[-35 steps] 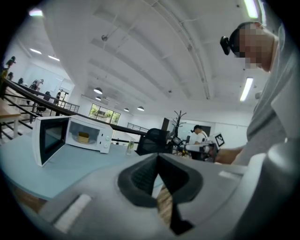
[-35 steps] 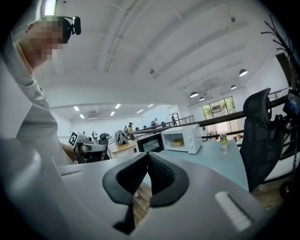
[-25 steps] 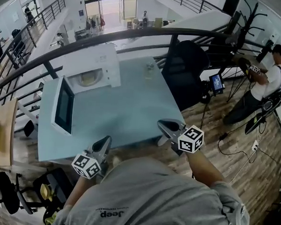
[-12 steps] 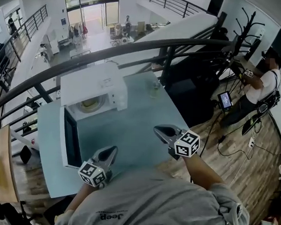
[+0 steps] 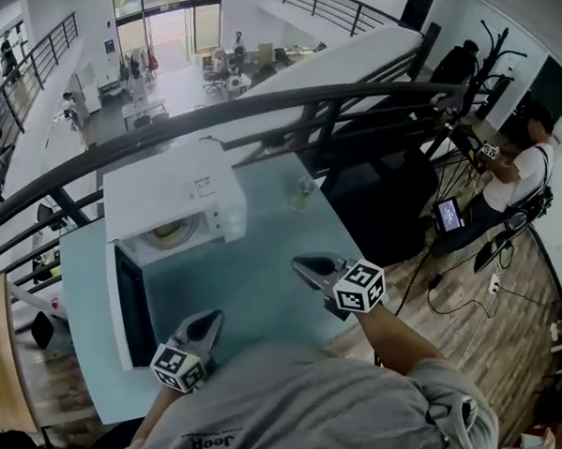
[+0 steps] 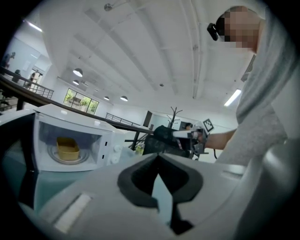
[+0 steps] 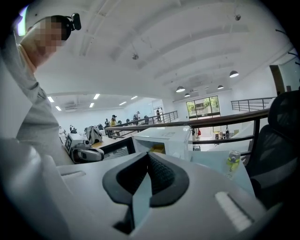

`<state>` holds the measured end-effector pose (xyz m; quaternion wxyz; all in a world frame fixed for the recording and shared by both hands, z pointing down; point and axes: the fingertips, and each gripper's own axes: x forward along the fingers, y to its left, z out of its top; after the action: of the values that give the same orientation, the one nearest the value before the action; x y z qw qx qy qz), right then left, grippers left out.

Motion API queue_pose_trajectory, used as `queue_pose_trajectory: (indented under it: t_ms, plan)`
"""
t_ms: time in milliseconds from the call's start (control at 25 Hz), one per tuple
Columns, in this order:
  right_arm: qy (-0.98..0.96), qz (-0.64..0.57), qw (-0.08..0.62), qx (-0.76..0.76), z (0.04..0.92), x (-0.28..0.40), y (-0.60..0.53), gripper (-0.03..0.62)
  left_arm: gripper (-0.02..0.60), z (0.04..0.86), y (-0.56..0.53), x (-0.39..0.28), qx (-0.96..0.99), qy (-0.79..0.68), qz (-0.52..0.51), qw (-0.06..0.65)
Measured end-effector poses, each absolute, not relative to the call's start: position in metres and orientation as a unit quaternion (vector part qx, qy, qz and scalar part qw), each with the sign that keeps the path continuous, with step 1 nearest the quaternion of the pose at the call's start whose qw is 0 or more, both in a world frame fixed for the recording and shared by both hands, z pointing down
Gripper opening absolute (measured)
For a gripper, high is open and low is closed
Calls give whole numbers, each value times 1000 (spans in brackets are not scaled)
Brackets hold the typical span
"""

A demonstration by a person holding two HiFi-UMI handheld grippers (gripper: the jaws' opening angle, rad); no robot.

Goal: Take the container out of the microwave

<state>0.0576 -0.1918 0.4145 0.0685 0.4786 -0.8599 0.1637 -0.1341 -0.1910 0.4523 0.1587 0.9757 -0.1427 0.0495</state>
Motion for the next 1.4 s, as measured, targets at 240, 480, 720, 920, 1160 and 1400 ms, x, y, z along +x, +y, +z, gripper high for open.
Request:
queue_pose_trajectory:
  t_ms: [240, 480, 720, 920, 1160, 1400]
  plan:
    - [-892, 158, 65, 419, 424, 90, -218, 5, 20, 466, -197, -97, 962, -204, 61, 170]
    - [-929, 152, 68, 329, 439, 146, -219, 5, 20, 477, -191, -27, 933, -302, 45, 191]
    - [-936, 141, 64, 317, 444, 186, -228, 5, 20, 486, -210, 14, 921, -332, 40, 200]
    - [-921, 141, 60, 359, 455, 188, -244, 5, 20, 500, -254, 3, 921, -338, 40, 190]
    - [-916, 145, 71, 367, 458, 166, -270, 5, 20, 513, -294, -20, 916, -358, 65, 170]
    - [-915, 155, 76, 364, 484, 146, -301, 5, 20, 548, -347, -53, 893, -406, 90, 170]
